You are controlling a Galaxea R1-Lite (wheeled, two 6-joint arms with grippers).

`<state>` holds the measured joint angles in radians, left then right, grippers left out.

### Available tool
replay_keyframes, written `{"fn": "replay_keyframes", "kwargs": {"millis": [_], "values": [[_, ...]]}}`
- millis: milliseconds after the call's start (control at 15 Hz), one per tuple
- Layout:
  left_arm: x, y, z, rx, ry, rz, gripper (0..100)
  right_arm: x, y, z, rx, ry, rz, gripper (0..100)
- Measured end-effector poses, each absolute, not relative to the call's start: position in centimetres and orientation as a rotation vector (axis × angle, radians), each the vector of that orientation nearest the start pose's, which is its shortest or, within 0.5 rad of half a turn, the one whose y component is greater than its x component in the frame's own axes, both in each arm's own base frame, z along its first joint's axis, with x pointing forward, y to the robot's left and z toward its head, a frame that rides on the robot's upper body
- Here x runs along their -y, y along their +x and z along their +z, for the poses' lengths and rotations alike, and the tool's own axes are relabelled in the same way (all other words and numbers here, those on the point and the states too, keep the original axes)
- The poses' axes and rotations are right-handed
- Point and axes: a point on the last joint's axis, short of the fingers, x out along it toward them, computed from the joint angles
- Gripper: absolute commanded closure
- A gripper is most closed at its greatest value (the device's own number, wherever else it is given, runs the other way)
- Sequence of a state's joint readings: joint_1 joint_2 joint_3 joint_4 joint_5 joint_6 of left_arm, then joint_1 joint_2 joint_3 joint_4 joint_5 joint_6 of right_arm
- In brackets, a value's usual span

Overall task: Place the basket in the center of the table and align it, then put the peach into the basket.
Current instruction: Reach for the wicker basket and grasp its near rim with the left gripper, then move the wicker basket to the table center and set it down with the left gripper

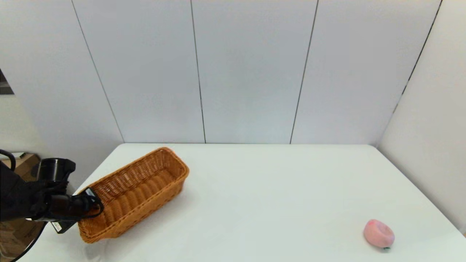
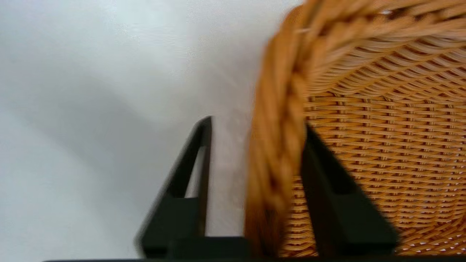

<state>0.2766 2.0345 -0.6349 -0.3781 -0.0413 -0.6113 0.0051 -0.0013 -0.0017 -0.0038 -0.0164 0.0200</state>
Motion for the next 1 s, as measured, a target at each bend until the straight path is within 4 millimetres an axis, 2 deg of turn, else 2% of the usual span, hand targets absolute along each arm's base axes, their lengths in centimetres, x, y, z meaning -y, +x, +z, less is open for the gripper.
{"fn": "replay_keyframes", "kwargs": {"millis": [467, 733, 1000], "values": [[-7.7, 28.0, 2.9, -0.902, -0.72, 0.508, 100, 0.0, -2.3, 7.6, 0.007, 0.02, -0.011, 0], [-6.6, 28.0, 5.6, -0.822, -0.725, 0.441, 100, 0.0, -2.3, 7.6, 0.007, 0.02, -0.011, 0], [-4.1, 27.8, 8.6, -0.744, -0.711, 0.341, 100, 0.0, -2.3, 7.6, 0.007, 0.02, -0.011, 0]]}}
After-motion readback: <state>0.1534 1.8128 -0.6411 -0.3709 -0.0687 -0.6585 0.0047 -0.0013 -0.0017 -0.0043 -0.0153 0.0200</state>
